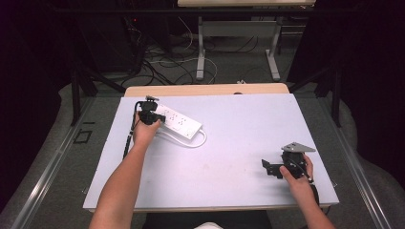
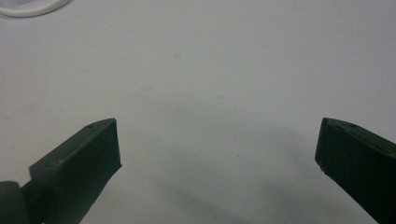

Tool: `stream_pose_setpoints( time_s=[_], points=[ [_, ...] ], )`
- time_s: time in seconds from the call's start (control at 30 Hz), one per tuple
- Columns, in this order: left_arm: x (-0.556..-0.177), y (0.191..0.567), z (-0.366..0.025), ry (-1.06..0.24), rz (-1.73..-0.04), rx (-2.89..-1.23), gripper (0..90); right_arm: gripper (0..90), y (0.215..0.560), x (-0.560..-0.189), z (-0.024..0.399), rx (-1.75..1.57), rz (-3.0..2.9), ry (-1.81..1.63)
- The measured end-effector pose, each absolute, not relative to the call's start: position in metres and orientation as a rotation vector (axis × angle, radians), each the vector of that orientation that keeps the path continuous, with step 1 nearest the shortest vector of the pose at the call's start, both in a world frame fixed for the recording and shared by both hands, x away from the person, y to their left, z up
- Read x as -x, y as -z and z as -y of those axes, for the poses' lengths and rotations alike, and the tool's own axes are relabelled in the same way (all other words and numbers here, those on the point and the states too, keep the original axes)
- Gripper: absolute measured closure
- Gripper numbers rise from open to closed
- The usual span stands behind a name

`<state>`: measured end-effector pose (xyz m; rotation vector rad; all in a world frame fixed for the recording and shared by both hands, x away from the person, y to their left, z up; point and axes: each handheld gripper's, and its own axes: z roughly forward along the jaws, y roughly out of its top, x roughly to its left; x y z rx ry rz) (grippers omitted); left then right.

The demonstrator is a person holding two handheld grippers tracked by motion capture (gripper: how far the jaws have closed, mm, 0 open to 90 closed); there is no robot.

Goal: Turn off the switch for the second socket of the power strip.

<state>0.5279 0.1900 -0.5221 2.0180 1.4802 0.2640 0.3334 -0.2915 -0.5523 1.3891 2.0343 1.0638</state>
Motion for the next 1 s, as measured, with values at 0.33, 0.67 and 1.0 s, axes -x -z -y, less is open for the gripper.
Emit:
stream_pose_setpoints(
  time_s=[0.33,0.67,1.0],
  points=[
    [-0.5269,0.5238,-0.1896,-0.281,-1.470,-2.011,90.0,0.0,0.5525,-0.3334,0.2918,-1.392,-2.037,-1.066],
    [-0.5271,0.5252,-0.1912,-0.257,-1.457,-2.031,90.0,0.0,0.5526,-0.3334,0.2919,-1.393,-2.036,-1.067],
    [-0.5266,0.5256,-0.1881,-0.287,-1.480,-2.008,88.2,0.0,0.5527,-0.3333,0.2924,-1.397,-2.033,-1.070]
  ],
)
